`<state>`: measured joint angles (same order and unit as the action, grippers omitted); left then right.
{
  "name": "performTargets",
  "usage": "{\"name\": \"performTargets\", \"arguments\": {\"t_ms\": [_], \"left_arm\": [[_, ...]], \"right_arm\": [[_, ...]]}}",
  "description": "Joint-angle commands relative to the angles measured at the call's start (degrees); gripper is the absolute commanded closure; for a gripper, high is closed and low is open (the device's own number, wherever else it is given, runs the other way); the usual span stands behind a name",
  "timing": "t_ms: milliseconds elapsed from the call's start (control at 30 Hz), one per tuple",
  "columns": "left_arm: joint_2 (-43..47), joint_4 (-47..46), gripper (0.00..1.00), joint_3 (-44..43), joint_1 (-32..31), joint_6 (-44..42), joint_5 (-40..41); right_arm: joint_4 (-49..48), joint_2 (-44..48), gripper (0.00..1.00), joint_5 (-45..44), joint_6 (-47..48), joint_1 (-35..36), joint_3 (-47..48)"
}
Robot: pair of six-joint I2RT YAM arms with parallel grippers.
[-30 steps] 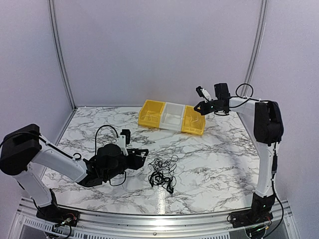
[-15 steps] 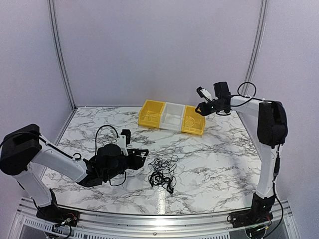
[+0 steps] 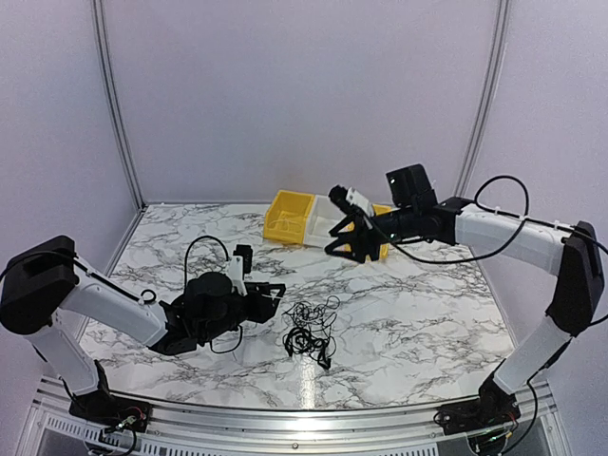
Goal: Untangle the cables
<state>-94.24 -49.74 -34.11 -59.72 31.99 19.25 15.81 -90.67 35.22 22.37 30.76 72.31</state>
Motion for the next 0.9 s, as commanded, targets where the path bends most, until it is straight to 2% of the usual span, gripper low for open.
{"name": "performTargets", "arguments": {"t_ms": [0, 267, 500, 633, 733, 867], "left_arm": [[1.24, 0.33, 0.52, -1.93, 0.05, 0.12, -0.61], [1.85, 0.3, 0.52, -1.93, 0.05, 0.81, -0.24], [2.17, 0.34, 0.52, -1.68, 0.05, 0.89, -0.3], [1.95, 0.39, 0.52, -1.76, 0.05, 1.16, -0.43], [2.17, 0.34, 0.49, -1.6, 0.05, 1.31, -0.49], [4.17, 0.34, 0.36, 0.13, 0.05, 1.19, -0.39]], "right_arm": [[5.34, 2.54, 0.42, 5.56, 8.21, 8.94, -4.03], [12.52, -2.98, 0.31, 6.82, 12.21, 16.34, -1.07], [10.42, -6.22, 0.32, 5.64, 8.92, 19.83, 0.18], [6.57, -9.15, 0.45, 0.47, 2.61, 19.82, 2.77], [5.88, -10.71, 1.0, -1.76, 0.98, 19.49, 4.62], [3.79, -10.69, 1.0, -3.77, -1.17, 17.48, 3.71]]}}
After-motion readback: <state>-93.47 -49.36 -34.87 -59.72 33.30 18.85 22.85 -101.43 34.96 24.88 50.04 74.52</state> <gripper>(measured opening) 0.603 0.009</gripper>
